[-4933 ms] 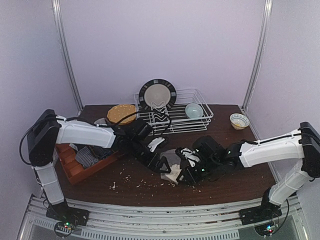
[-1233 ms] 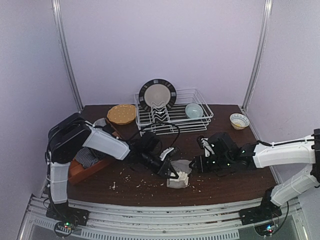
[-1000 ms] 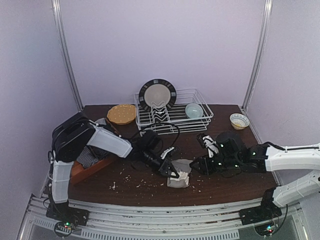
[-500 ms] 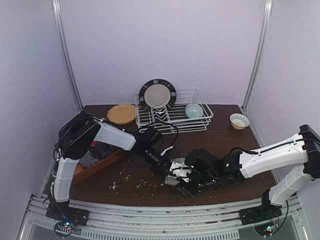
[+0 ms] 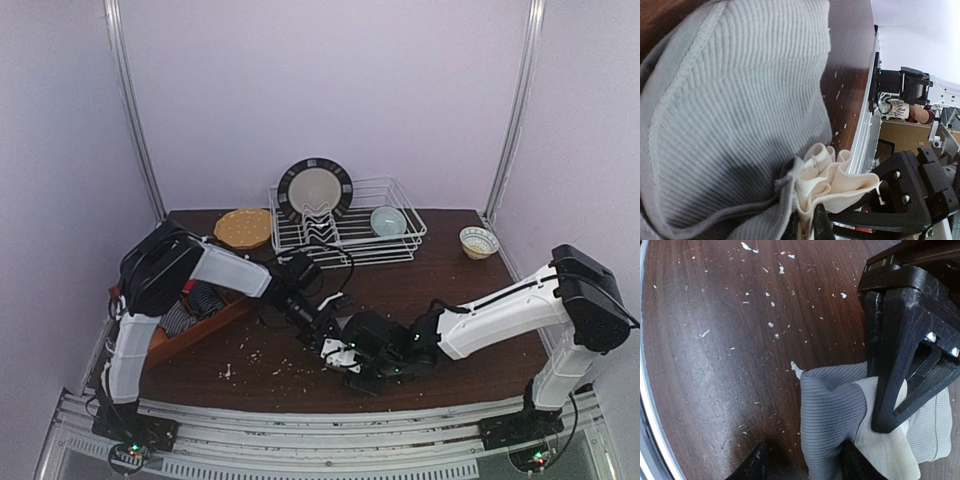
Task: Roll the underwear
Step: Roll the underwear at the center of the board.
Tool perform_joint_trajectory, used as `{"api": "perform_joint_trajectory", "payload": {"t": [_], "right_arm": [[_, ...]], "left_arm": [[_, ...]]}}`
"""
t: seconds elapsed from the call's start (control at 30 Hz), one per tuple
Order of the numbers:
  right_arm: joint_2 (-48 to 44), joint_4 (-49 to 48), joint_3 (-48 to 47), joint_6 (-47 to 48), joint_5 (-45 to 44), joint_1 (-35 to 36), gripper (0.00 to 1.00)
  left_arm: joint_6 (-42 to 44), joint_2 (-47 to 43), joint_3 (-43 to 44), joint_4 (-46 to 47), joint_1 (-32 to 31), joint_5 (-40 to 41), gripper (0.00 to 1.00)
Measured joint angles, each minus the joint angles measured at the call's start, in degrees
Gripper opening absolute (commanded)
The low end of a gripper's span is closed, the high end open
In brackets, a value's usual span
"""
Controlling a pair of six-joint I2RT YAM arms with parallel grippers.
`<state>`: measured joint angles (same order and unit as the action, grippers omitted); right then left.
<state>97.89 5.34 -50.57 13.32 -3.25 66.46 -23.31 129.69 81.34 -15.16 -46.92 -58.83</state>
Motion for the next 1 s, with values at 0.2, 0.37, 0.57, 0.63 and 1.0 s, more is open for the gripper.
{"api": "perform_joint_trajectory", "payload": {"t": [0.2, 0.37, 0.57, 0.63, 1.0], "right_arm": [[3.43, 0.76, -2.95, -0.09, -4.39, 0.39, 0.4], [5.57, 0.26, -4.46, -2.34, -8.41, 0.42, 0.12], [5.25, -0.66, -3.52, -4.83, -9.11, 0.39, 0.0], [4.66, -1.18, -2.75, -5.77, -8.04, 0.2, 0.0], [-2.99, -0.72, 3.23, -12.44, 7.13, -1.11, 0.0]], "left_arm": [[1.07, 0.02, 0.09, -0.22, 1.16, 0.02, 0.0], [1.51, 0.02, 0.07, -0.42, 1.84, 0.0, 0.0], [1.49, -0.83, -0.76, -0.04, 1.73, 0.7, 0.37], [1.4, -1.77, -1.68, -0.28, 1.33, 1.05, 0.73], [0.5, -10.27, -6.21, -1.14, 0.46, 7.93, 0.98]]}}
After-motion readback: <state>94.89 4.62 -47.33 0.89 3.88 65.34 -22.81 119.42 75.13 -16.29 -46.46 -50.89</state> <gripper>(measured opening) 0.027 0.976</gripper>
